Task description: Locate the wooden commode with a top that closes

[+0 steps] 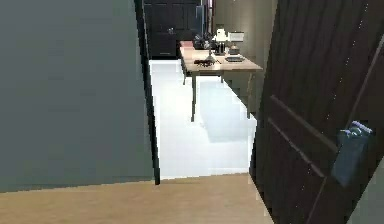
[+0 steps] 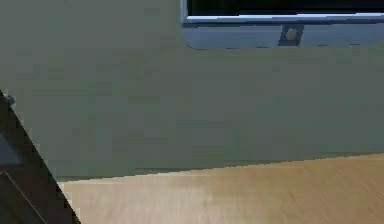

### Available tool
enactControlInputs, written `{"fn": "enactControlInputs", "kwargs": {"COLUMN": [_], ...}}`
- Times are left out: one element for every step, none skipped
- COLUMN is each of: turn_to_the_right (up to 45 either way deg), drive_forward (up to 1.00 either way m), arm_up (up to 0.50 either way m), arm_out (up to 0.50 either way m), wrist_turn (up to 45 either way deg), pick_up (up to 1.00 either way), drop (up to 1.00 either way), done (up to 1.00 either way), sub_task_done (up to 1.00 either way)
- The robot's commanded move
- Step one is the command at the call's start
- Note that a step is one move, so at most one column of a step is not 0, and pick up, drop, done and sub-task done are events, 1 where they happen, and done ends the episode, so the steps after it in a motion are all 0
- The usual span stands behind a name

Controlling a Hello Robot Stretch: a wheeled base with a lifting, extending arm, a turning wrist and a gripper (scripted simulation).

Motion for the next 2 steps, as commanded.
{"fn": "enactControlInputs", "kwargs": {"turn_to_the_right": [-45.0,-3.0], "drive_forward": [0.0,0.0], "arm_up": [0.0,0.0], "arm_out": [0.0,0.0], "wrist_turn": [0.0,0.0], "pick_up": [0.0,0.0], "drop": [0.0,0.0], "done": [0.0,0.0], "sub_task_done": [0.0,0.0]}}
